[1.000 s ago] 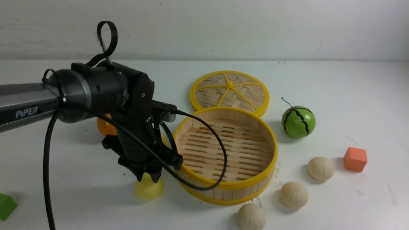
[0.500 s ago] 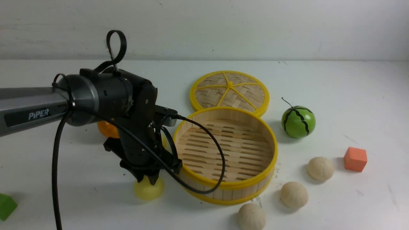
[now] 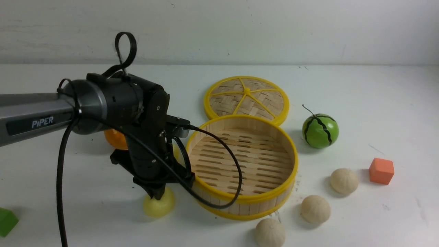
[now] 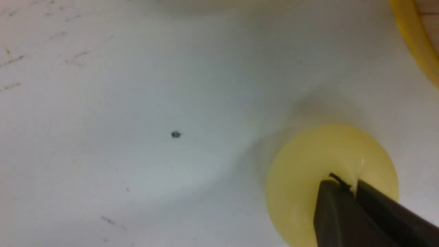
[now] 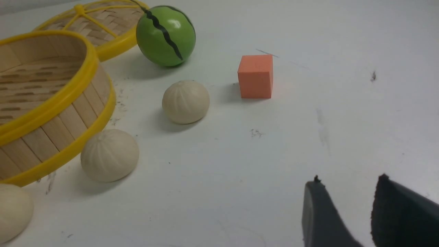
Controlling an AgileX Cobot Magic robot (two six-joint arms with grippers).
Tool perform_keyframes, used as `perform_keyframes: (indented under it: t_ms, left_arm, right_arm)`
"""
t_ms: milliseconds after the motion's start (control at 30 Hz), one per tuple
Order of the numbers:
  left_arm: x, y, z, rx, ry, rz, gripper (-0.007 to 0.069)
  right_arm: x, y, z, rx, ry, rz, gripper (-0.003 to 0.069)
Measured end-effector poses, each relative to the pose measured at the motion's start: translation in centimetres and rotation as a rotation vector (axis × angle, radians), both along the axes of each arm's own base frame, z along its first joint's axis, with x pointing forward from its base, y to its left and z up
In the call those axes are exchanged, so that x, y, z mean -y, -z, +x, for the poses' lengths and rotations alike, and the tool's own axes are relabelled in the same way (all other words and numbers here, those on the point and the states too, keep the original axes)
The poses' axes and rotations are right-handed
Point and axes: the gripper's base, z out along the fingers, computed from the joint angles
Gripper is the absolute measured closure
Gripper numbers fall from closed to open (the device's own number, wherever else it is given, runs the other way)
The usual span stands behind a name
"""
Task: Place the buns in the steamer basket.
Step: Use the left arm to put the steamed stuffed bun into the steamer
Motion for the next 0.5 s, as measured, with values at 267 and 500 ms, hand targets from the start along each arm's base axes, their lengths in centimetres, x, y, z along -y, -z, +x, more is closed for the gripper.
perform_keyframes:
  t_ms: [267,500]
  left_arm:
    - [1.0,-8.7,0.4,0.116,0.016,-0.149,0.0638]
    - [3.6,-9.0,4.2,0.147,0.051,-0.196,0.0638]
  right_arm:
    - [0.0,0.0,0.0,0.0,0.0,0.0,0.0427]
    - [0.0,0.0,0.0,0.0,0.0,0.0,0.0427]
